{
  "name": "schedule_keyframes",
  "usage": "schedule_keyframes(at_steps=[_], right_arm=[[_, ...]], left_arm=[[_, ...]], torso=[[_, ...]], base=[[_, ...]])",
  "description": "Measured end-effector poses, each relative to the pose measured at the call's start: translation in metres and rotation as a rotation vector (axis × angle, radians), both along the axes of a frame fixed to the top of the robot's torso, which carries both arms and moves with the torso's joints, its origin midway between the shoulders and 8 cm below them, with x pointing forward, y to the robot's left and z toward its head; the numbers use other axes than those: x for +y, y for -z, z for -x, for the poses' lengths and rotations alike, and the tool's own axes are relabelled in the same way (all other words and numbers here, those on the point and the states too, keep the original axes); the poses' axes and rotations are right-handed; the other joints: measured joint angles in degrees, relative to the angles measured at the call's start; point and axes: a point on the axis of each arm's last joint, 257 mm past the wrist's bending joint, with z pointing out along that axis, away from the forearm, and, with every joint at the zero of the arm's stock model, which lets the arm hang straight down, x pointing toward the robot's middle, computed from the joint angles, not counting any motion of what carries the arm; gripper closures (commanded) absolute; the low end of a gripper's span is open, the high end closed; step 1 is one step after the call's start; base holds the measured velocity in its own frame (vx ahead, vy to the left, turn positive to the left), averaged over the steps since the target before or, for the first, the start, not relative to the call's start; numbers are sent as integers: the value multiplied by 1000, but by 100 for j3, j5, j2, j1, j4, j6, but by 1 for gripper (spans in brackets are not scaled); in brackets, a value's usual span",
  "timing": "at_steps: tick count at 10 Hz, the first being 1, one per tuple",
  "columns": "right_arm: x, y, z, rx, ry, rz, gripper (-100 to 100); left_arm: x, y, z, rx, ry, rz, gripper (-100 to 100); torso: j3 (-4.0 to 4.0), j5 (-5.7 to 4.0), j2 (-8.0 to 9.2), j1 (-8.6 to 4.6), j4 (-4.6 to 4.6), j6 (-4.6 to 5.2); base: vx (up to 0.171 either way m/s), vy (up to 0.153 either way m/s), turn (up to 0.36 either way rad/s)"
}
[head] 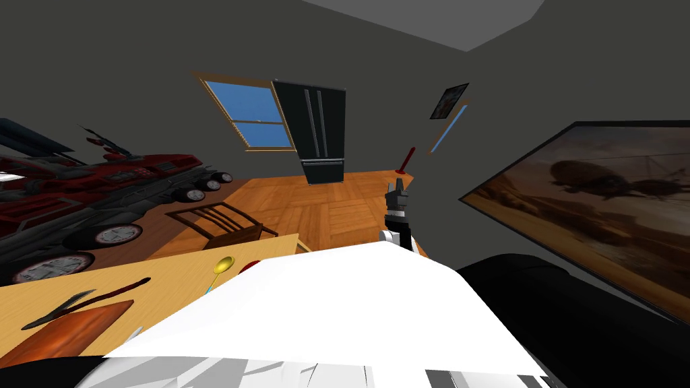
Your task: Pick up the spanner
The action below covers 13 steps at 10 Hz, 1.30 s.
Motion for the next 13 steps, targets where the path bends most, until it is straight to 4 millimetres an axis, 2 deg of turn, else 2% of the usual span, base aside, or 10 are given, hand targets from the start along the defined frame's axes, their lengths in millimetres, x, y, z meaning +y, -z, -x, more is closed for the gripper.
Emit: schedule_keyframes(at_steps=[3,4,5,13], right_arm=[[0,0,0,0,0,0,0],[0,0,0,0,0,0,0],[0,0,0,0,0,0,0],[0,0,0,0,0,0,0]], left_arm=[[0,0,-2,-4,-1,3,100],[0,0,-2,-4,-1,3,0],[0,0,-2,-4,-1,3,100],[-3,-4,17,21,42,42,100]], torso=[[14,38,20,43,9,-5],[16,38,22,46,9,-5],[16,39,23,47,10,-5],[9,38,11,47,7,-3]], base=[[0,0,0],[0,0,0],[44,8,105],[41,-4,49]])
